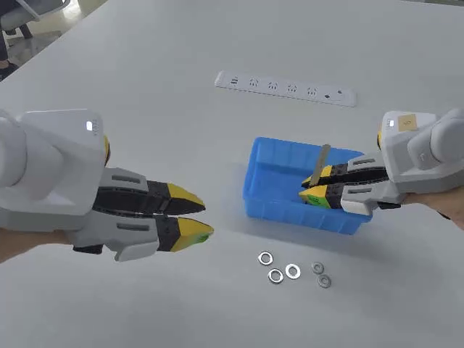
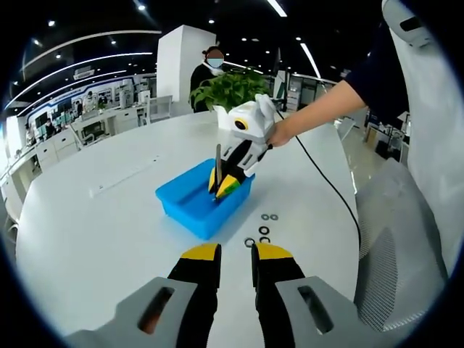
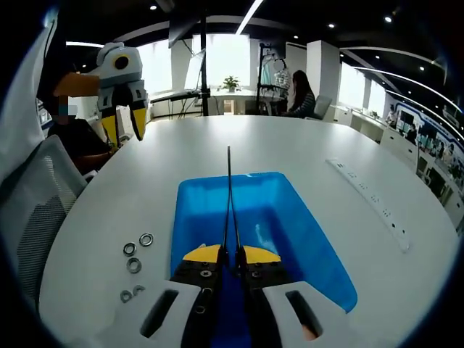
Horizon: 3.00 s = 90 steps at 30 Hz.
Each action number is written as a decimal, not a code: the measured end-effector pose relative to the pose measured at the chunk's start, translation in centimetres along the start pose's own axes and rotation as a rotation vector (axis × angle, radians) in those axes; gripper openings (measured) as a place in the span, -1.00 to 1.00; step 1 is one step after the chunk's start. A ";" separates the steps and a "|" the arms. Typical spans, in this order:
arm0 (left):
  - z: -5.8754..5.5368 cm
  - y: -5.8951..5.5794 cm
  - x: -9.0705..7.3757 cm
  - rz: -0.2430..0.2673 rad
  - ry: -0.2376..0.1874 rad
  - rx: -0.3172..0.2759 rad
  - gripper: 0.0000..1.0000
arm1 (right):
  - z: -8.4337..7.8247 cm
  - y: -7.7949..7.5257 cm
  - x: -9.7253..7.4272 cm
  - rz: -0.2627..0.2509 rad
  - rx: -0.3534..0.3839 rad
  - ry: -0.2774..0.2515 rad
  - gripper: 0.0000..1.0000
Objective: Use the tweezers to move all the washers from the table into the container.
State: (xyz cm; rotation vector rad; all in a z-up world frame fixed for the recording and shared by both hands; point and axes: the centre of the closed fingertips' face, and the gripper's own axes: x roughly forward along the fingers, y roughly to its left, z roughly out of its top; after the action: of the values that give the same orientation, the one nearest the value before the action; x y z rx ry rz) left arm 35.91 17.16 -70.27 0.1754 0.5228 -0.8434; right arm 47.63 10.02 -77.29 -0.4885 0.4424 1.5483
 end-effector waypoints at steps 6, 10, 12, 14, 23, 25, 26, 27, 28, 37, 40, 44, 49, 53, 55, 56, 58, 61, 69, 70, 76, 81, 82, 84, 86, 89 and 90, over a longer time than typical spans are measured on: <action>0.5 0.1 0.3 0.003 -0.013 0.002 -0.58 | 0.0 0.1 0.1 -0.001 -0.002 0.002 -0.79; 0.9 0.0 0.6 -0.001 -0.021 0.004 -0.58 | 0.2 0.1 -0.1 -0.001 0.005 -0.003 -0.79; 1.2 0.1 0.7 -0.001 -0.031 0.001 -0.58 | 0.4 0.2 -0.2 -0.002 0.007 -0.010 -0.79; 1.7 0.5 1.0 -0.002 -0.043 0.001 -0.58 | 0.7 0.2 -0.3 -0.005 0.005 -0.018 -0.79; 4.3 2.8 3.8 -0.006 -0.118 -0.026 -0.52 | 1.9 0.3 -0.3 0.002 -0.011 -0.025 -0.79; 4.9 3.3 4.5 -0.015 -0.137 -0.050 -0.52 | 2.0 0.4 -0.3 0.008 -0.018 -0.024 -0.79; 5.1 3.3 4.8 -0.022 -0.139 -0.051 -0.50 | 2.0 0.5 -0.4 0.012 -0.026 -0.020 -0.79; 5.4 3.4 5.1 -0.026 -0.145 -0.047 -0.49 | 2.0 0.5 -0.4 0.015 -0.028 -0.018 -0.79; 5.8 3.5 5.6 -0.031 -0.150 -0.045 -0.48 | 2.0 0.5 -0.5 0.018 -0.028 -0.018 -0.79; 8.0 2.5 8.9 -0.126 -0.151 0.006 -0.23 | 1.9 0.6 -0.8 0.021 -0.018 -0.020 -0.79; 8.6 2.8 9.7 -0.108 -0.149 0.079 -0.30 | 2.0 0.8 -0.7 0.024 -0.021 -0.020 -0.79; 9.7 2.3 10.6 -0.137 -0.173 0.065 -0.38 | 2.2 1.1 -0.6 0.033 -0.025 -0.021 -0.79; 9.9 2.2 10.9 -0.155 -0.163 0.084 -0.44 | 2.2 1.4 -0.5 0.042 -0.030 -0.019 -0.79; 9.6 2.0 11.0 -0.168 -0.139 0.107 -0.48 | 2.3 1.4 -0.4 0.045 -0.036 -0.016 -0.79; 9.5 1.9 11.1 -0.174 -0.135 0.115 -0.52 | 2.4 1.4 -0.3 0.046 -0.037 -0.019 -0.79; 9.5 1.8 11.1 -0.180 -0.134 0.114 -0.53 | 2.4 1.4 -0.3 0.048 -0.038 -0.020 -0.79; 9.5 1.7 11.1 -0.186 -0.133 0.103 -0.57 | 2.4 1.4 -0.3 0.048 -0.039 -0.020 -0.79; 9.5 1.4 11.2 -0.194 -0.133 0.119 -0.63 | 2.4 1.5 -0.2 0.052 -0.036 -0.019 -0.79; 9.4 1.4 11.2 -0.192 -0.122 0.158 -0.80 | 2.2 1.6 -0.2 0.060 -0.036 -0.012 -0.79; 9.3 1.5 11.2 -0.190 -0.117 0.167 -0.84 | 2.2 1.6 -0.2 0.062 -0.037 -0.011 -0.79; 9.1 1.4 11.0 -0.188 -0.104 0.233 -0.88 | 2.2 1.8 -0.2 0.065 -0.037 -0.013 -0.78; 9.2 1.2 11.0 -0.196 -0.106 0.221 -0.89 | 2.4 2.1 -0.3 0.062 -0.042 -0.011 -0.78; 9.2 1.1 11.0 -0.199 -0.107 0.226 -0.89 | 2.4 2.1 -0.3 0.063 -0.043 -0.010 -0.78; 9.2 0.8 11.0 -0.210 -0.105 0.229 -0.89 | 2.5 2.3 -0.3 0.067 -0.044 -0.009 -0.77; 9.3 0.8 10.9 -0.211 -0.103 0.239 -0.89 | 2.6 2.4 -0.3 0.059 -0.052 -0.007 -0.76; 9.5 1.0 10.8 -0.203 -0.106 0.253 -0.89 | 2.8 2.1 -0.5 0.039 -0.055 -0.006 -0.73; 9.6 1.1 10.7 -0.198 -0.108 0.257 -0.89 | 3.0 1.9 -0.5 0.033 -0.054 -0.008 -0.70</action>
State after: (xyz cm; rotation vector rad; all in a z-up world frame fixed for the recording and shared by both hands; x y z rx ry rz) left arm 46.20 7.41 -67.49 0.3150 0.3321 -1.1070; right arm 45.60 11.18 -74.60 -0.5183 0.4049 1.5965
